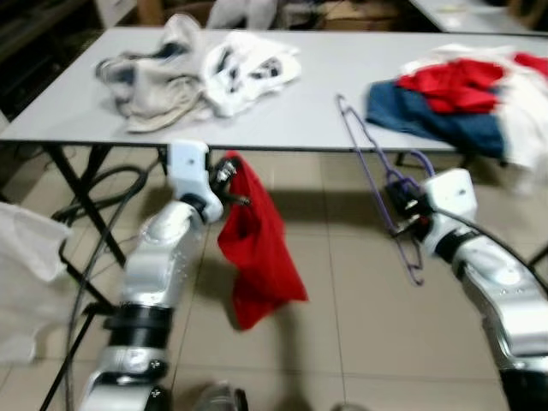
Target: Hang hanger
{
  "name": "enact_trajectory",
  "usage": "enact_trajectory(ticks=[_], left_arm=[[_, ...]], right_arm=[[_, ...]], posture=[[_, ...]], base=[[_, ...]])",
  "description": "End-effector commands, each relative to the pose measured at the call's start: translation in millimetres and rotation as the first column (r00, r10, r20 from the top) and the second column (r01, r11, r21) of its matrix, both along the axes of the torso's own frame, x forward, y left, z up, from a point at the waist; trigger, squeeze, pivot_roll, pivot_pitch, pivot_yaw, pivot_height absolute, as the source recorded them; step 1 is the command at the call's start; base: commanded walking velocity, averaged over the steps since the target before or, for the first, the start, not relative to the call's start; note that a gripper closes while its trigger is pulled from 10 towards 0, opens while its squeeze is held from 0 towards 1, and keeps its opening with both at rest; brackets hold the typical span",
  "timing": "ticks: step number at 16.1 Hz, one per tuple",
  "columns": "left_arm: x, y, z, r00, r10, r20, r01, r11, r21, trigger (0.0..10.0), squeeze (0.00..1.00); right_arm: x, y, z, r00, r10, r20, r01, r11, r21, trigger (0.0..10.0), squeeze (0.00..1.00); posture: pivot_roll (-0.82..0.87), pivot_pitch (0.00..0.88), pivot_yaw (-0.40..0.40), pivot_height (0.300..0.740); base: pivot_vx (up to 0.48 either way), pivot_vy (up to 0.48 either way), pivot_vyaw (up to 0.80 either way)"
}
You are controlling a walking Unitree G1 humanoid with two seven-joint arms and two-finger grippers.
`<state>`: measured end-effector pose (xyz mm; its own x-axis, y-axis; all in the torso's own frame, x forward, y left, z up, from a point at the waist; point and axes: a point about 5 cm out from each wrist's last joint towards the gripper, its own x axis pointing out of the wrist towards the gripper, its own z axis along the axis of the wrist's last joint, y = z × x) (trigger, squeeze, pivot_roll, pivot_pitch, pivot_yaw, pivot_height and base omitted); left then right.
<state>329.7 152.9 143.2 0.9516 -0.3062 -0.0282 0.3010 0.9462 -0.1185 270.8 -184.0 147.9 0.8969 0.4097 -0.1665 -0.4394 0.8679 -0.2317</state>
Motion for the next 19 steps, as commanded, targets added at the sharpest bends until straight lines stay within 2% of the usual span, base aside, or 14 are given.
enact_trajectory(ticks=[1, 3, 4, 5, 7, 8, 9, 10, 12, 13, 14, 16, 17, 19], left_arm=[[6.4, -7.1, 18, 0.998, -0.019, 0.065, 0.02, 1.0, -0.009, 10.0, 0.0], [12.1, -7.4, 25, 0.996, -0.024, 0.084, 0.024, 1.0, -0.002, 10.0, 0.0], [17.7, -7.2, 32, 0.995, -0.023, 0.099, 0.024, 1.0, -0.007, 10.0, 0.0], [22.7, -7.8, 39, 0.993, -0.03, 0.114, 0.032, 0.999, -0.009, 10.0, 0.0], [36.7, -9.5, 60, 0.986, -0.045, 0.159, 0.046, 0.999, -0.001, 10.0, 0.0], [44.1, -12.3, 77, 0.979, -0.062, 0.196, 0.062, 0.998, 0.003, 10.0, 0.0], [51.6, -17.1, 99, 0.966, -0.091, 0.241, 0.093, 0.996, 0.002, 10.0, 0.0], [55.0, -22.3, 113, 0.955, -0.119, 0.271, 0.124, 0.992, -0.001, 10.0, 0.0], [58.5, -31.7, 136, 0.93, -0.177, 0.321, 0.182, 0.983, 0.015, 10.0, 0.0], [57.5, -40.1, 155, 0.905, -0.222, 0.364, 0.234, 0.972, 0.009, 10.0, 0.0], [57.0, -42.9, 162, 0.894, -0.238, 0.379, 0.254, 0.967, 0.009, 10.0, 0.0], [51.6, -54.0, 183, 0.853, -0.299, 0.428, 0.332, 0.943, -0.004, 10.0, 0.0], [45.4, -58.4, 203, 0.821, -0.322, 0.471, 0.391, 0.919, -0.053, 10.0, 0.0], [38.5, -54.1, 223, 0.789, -0.324, 0.522, 0.43, 0.898, -0.093, 10.0, 0.0]], right_arm=[[-3.4, -6.1, 9, 0.999, 0.037, 0.028, -0.037, 0.999, -0.017, 10.0, 0.0], [-7.1, -13.1, 16, 0.997, 0.073, 0.019, -0.074, 0.997, 0.015, 10.0, 0.0], [-12.3, -18.4, 26, 0.992, 0.126, 0.018, -0.127, 0.991, 0.051, 10.0, 0.0], [-20.3, -22.5, 34, 0.979, 0.204, 0.012, -0.204, 0.978, 0.04, 10.0, 0.0], [-39.9, -33.1, 47, 0.928, 0.366, -0.064, -0.367, 0.93, -0.006, 10.0, 0.0], [-50.9, -37.5, 48, 0.886, 0.437, -0.156, -0.447, 0.894, -0.034, 10.0, 0.0], [-62.2, -40.3, 47, 0.827, 0.496, -0.264, -0.526, 0.849, -0.052, 10.0, 0.0], [-64.4, -40.1, 47, 0.807, 0.514, -0.292, -0.548, 0.835, -0.044, 10.0, 0.0], [-66.6, -34.5, 46, 0.766, 0.554, -0.326, -0.594, 0.804, -0.029, 10.0, 0.0], [-63.9, -26.2, 43, 0.74, 0.579, -0.343, -0.627, 0.778, -0.042, 10.0, 0.0], [-62.8, -23.6, 43, 0.732, 0.585, -0.348, -0.637, 0.769, -0.047, 10.0, 0.0], [-49.3, -15.6, 39, 0.736, 0.583, -0.344, -0.643, 0.761, -0.087, 10.0, 0.0], [-39.0, -7.6, 38, 0.721, 0.601, -0.344, -0.665, 0.739, -0.104, 10.0, 0.0], [-27.4, -4.2, 38, 0.7, 0.613, -0.366, -0.693, 0.708, -0.139, 10.0, 0.0]], posture=[[-0.16, 0.0, 0.023, 0.74], [-0.15, 0.0, 0.023, 0.74], [-0.15, 0.0, 0.024, 0.74], [-0.15, 0.0, 0.024, 0.74], [-0.16, 0.0, 0.036, 0.74], [-0.17, 0.0, 0.046, 0.74], [-0.17, 0.0, 0.051, 0.74], [-0.17, 0.0, 0.051, 0.74], [-0.18, 0.0, 0.061, 0.74], [-0.18, 0.0, 0.061, 0.74], [-0.18, 0.0, 0.061, 0.74], [-0.17, 0.0, 0.058, 0.74], [-0.16, 0.0, 0.054, 0.74], [-0.15, 0.0, 0.039, 0.74]], base=[[0.412, 0.0, 0.0], [0.409, 0.0, 0.0], [0.412, 0.0, 0.0], [0.405, 0.0, 0.0], [0.409, 0.0, 0.0], [0.412, 0.0, 0.0], [0.412, 0.0, 0.0], [0.409, 0.0, 0.0], [0.411, 0.0, 0.0], [0.409, 0.0, 0.0], [0.412, 0.0, 0.0], [0.411, 0.0, 0.0], [0.412, 0.0, 0.0], [0.409, 0.0, 0.0]])
